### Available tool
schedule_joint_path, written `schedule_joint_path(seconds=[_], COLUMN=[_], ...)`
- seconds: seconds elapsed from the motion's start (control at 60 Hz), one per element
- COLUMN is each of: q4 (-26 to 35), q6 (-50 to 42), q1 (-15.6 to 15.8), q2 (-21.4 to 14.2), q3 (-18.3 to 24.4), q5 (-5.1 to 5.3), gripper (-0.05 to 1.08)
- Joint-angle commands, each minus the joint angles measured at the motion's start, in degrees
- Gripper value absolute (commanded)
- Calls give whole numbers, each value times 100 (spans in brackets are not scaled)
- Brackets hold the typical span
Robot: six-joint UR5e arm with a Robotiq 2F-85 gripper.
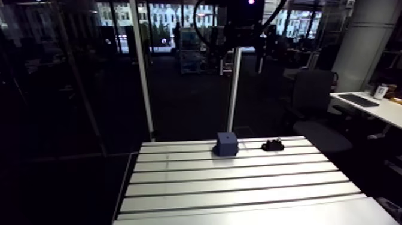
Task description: Pick up the M10 bolt and insert it into the hole until fully seated.
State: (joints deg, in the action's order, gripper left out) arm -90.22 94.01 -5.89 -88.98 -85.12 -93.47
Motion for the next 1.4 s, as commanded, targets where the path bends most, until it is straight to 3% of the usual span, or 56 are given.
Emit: schedule_joint_path(seconds=[0.017,0.45,0.85,1.267,1.4], q4=[-272,-265,-403,-1203,-1447], q6=[-72,-72,50,1101,1567], q1=[35,53,-15,-659,-900], q2=[211,219,316,376,628], q3=[0,0,-32,-218,-228], q5=[97,106,35,69,137], gripper=[0,0,1,1,1])
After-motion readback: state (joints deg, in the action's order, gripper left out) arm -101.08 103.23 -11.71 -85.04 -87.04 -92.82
